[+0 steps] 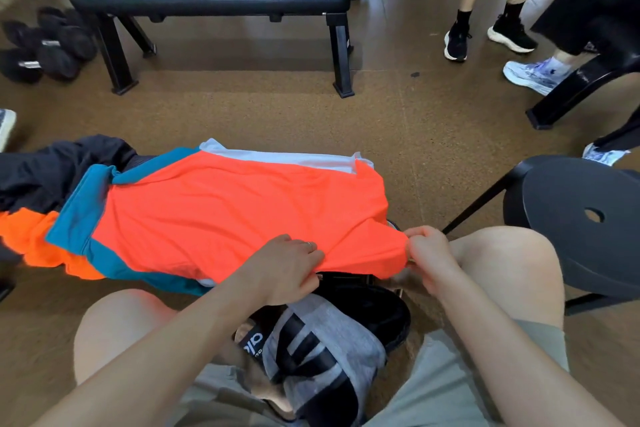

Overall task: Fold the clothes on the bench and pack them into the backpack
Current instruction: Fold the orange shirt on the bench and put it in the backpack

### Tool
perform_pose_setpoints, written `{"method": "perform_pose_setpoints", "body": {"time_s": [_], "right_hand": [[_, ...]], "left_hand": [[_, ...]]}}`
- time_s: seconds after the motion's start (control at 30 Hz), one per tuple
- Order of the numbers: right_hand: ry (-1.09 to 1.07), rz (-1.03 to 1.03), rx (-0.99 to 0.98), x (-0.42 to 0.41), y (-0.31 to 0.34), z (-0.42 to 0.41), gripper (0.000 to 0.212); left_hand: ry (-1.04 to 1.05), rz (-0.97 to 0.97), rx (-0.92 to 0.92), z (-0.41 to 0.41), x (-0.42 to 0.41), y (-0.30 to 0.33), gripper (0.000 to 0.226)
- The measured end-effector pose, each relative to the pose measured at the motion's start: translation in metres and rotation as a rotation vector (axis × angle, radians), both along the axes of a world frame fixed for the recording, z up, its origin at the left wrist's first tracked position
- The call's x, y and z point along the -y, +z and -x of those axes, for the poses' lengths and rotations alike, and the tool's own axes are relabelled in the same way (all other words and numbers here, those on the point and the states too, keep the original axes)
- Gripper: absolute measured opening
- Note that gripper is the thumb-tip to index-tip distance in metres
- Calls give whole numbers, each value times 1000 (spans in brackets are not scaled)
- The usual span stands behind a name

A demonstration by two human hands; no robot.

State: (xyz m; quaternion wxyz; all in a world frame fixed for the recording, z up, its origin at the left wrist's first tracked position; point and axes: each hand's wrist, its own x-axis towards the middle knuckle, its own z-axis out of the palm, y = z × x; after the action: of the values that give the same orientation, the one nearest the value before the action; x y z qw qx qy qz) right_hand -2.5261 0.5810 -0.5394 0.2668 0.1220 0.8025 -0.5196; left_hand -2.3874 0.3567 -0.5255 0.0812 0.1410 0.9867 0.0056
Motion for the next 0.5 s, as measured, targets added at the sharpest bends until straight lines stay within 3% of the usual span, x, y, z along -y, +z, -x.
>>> {"method": "perform_pose_setpoints", "body": {"time_s": [0.07,0.1,0.17,0.23,0.3,0.37,0.5], "right_hand": [[-118,198,166,1,0,-6,35],[-115,194,171,0,-3,-8,33],[55,-104,18,-5,-7,-4,27],[437,-536,-101,-11,-10,-1,27],[730,-691,-46,-11,-14,1,34],[712,-630,-81,0,-10,8,38],[425,-311,-272,33,4,48,46]], "left_hand": [[-4,-17,97,-1,-2,1,31],[1,-36,134,-2,-3,1,33],[4,-65,172,-3,-7,1,32],[13,-91,170,-1,-10,0,34],[35,-94,161,5,-7,-2,41],[81,-91,123,14,-2,-3,49],[265,-167,4,45,4,7,41]]}}
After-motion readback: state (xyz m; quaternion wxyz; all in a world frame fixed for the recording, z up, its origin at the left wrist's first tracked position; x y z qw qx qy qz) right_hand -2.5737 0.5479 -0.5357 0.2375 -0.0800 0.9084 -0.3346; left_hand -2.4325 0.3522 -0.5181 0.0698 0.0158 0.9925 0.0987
